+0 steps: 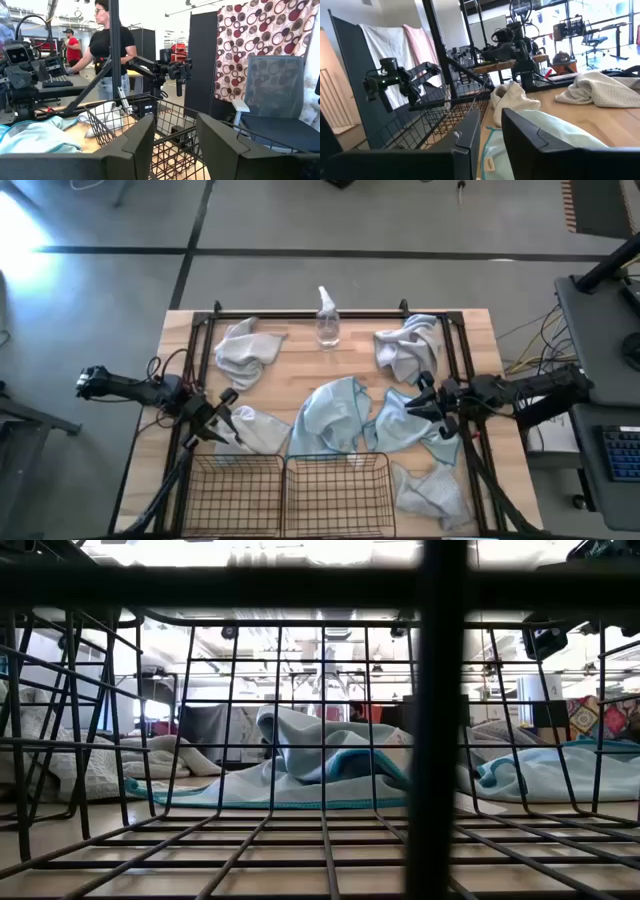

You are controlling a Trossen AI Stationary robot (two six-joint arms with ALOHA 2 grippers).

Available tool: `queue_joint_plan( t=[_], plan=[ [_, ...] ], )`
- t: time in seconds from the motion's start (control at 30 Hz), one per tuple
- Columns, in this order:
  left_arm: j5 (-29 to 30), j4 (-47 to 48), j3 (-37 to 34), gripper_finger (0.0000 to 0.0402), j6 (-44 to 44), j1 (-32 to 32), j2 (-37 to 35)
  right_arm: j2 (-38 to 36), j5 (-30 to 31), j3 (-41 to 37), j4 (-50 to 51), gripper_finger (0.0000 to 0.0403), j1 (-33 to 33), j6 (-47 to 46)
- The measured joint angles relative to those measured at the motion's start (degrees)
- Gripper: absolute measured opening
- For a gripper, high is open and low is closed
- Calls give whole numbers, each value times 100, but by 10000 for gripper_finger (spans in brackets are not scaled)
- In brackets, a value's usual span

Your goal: Sort microfiber towel by color & place in baskets

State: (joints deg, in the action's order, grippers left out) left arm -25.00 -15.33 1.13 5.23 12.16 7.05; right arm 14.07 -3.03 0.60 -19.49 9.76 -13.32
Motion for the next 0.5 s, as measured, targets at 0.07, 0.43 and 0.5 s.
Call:
queue_joint_plan(
  t=[0.07,0.43,0.5],
  plan=[
    [-1,1,-1,133,-1,0,-1,0,0,0,-2,78,0,0],
    [-1,1,0,133,0,0,-1,0,1,-1,-1,84,0,2],
    [0,2,0,133,-2,0,0,2,0,0,0,80,0,2]
  ],
)
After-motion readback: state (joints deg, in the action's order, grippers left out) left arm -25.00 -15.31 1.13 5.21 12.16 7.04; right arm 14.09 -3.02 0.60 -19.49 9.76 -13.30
